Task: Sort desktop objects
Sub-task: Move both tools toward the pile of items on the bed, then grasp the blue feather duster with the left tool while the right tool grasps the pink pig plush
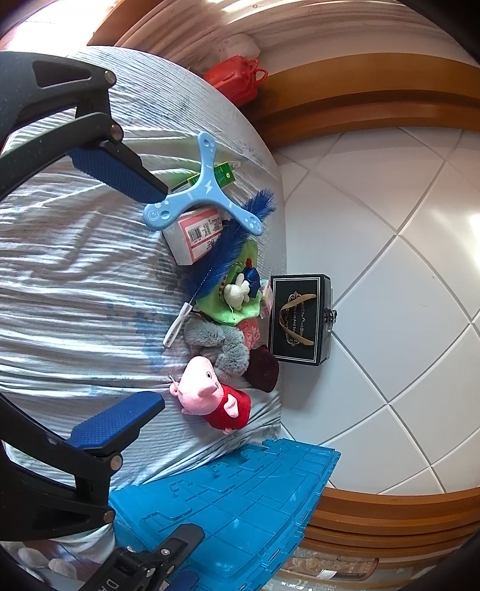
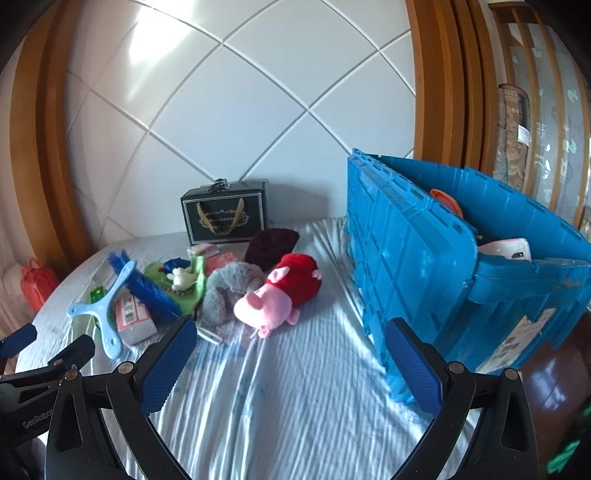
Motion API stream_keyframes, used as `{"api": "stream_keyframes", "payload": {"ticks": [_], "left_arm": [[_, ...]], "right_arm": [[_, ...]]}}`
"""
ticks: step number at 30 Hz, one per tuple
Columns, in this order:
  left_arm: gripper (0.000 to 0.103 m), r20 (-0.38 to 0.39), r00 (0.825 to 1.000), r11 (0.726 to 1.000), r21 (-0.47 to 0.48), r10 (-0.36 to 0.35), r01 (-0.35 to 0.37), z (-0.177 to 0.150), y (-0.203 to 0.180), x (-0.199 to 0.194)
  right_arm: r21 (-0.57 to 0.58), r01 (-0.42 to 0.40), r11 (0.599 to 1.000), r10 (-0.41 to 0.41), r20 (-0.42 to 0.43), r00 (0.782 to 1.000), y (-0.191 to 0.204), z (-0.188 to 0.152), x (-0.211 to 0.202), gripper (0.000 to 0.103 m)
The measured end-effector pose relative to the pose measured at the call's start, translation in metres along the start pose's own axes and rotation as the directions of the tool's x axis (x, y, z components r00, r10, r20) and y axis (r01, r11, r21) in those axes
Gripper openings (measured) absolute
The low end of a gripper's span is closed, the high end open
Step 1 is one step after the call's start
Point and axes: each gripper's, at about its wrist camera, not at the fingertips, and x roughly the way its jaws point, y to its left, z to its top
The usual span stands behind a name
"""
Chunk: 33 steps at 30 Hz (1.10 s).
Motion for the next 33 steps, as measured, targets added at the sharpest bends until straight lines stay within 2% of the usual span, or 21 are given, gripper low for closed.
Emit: {"api": "stream_keyframes", "payload": {"ticks": [5, 11, 17, 22, 26, 27, 28, 33], "left_arm": [[0.103, -0.044, 0.999, 1.000, 0.012, -0.024, 0.025, 0.012, 0.015, 0.036], [0.103, -0.124, 0.992, 0.999, -0.013, -0.036, 0.034, 0.018, 0.059, 0.092], [0.103, -0.217, 0.976, 0.997, -0.065, 0.034, -0.049, 0.014, 0.113, 0.146], [0.102, -0.280, 0.956, 0.984, -0.126, 0.086, -0.126, 0.010, 0.148, 0.175], [0.102, -0.304, 0.948, 0.977, -0.153, 0.096, -0.148, 0.013, 0.144, 0.192], [0.102, -0.311, 0.946, 0.976, -0.157, 0.094, -0.148, 0.015, 0.138, 0.197], [0.102, -0.317, 0.944, 0.976, -0.162, 0.086, -0.143, 0.018, 0.132, 0.204], [0.102, -0.335, 0.941, 0.986, -0.140, 0.034, -0.086, 0.039, 0.086, 0.240]], "right_arm": [[0.021, -0.006, 1.000, 0.007, -0.018, 1.000, 0.019, 0.007, 0.029, 0.103], [0.042, 0.029, 0.999, -0.024, -0.113, 0.993, 0.036, 0.014, 0.075, 0.103], [0.068, 0.043, 0.997, -0.028, -0.211, 0.977, 0.039, 0.012, 0.123, 0.103], [0.037, 0.048, 0.998, -0.034, -0.308, 0.951, 0.032, 0.009, 0.168, 0.103], [0.023, 0.004, 1.000, 0.005, -0.357, 0.934, 0.025, 0.014, 0.205, 0.103], [0.017, -0.001, 1.000, 0.007, -0.367, 0.930, 0.024, 0.017, 0.214, 0.099], [0.011, -0.005, 1.000, 0.009, -0.377, 0.926, 0.023, 0.019, 0.223, 0.095], [0.011, -0.013, 1.000, 0.016, -0.416, 0.909, 0.013, 0.029, 0.263, 0.095]]}}
